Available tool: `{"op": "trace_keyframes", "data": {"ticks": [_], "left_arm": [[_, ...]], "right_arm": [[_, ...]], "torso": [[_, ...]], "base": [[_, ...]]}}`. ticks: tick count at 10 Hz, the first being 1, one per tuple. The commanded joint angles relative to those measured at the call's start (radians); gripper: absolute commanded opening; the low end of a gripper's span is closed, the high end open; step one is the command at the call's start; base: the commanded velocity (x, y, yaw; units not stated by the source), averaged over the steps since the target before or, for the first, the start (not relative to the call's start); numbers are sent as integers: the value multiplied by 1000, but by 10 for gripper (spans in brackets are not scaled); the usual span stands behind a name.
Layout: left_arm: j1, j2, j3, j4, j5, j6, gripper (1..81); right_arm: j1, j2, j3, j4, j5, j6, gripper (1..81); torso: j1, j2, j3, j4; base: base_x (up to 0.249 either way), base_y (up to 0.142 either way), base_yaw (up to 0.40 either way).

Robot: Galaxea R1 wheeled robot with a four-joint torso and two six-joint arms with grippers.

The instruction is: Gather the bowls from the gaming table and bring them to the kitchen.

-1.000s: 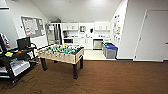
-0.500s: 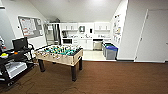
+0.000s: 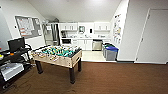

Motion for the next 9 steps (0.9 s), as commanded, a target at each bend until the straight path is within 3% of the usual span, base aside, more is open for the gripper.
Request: {"op": "trace_keyframes", "data": {"ticks": [1,9], "left_arm": [[-50,-15,-4,12,46,3,10],[-50,-16,-4,12,45,3,10]], "right_arm": [[42,-12,-2,-7,-45,-4,10],[42,-11,-2,-7,-45,-4,10]], "torso": [[0,0,0,0],[1,0,0,0]], "base": [[168,-86,0],[167,-87,0]]}}
